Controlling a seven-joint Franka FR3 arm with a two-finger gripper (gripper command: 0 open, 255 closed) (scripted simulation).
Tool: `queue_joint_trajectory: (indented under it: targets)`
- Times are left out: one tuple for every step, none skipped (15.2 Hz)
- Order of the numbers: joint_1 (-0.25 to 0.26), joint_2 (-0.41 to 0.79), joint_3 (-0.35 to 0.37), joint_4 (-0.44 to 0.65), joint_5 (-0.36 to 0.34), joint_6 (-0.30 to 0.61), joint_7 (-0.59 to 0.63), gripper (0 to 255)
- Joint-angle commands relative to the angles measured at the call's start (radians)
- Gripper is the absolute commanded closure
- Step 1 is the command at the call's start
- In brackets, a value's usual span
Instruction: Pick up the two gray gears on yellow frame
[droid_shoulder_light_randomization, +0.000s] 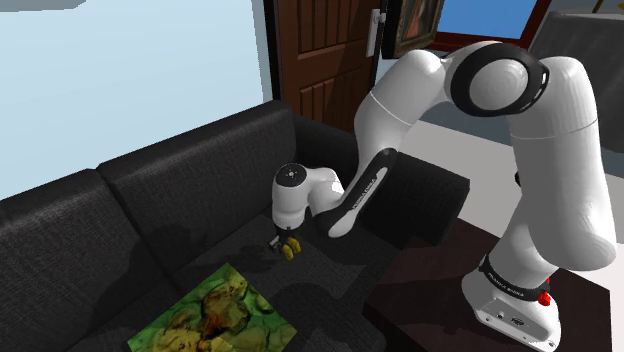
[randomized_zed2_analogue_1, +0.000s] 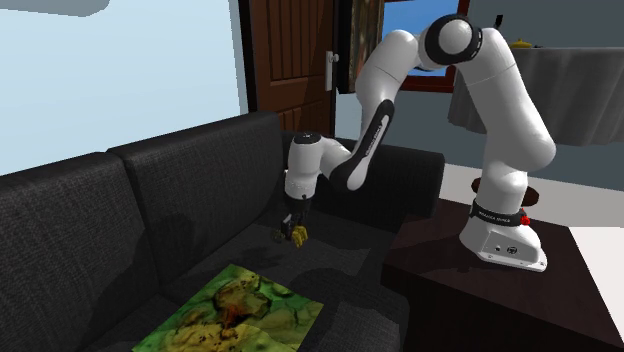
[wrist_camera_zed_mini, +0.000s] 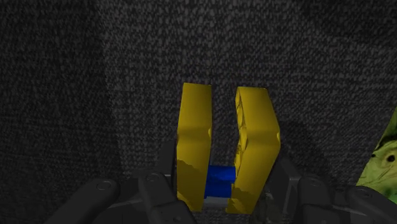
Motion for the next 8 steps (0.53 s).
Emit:
queue_joint_trajectory:
  targets:
    - [-0.012,-0.024,0.015,-0.008,0.019,-0.015,-0.017,255]
    - [-0.017,-0.036,0.023,-0.012,0.028,-0.023,-0.025,255]
    - [-0.023,-0.047,0.03,-0.015,0.038,-0.031,-0.034,255]
    - [-0.029,-0.059,0.038,-0.018,0.048,-0.039,-0.043,255]
    - [-0.034,-0.07,0.045,-0.021,0.058,-0.047,-0.052,255]
    - [-0.039,-0.082,0.053,-0.023,0.069,-0.055,-0.061,255]
    - [-0.04,-0.083,0.054,-0.024,0.07,-0.057,-0.062,255]
    - [-0.04,-0.084,0.054,-0.024,0.07,-0.057,-0.062,255]
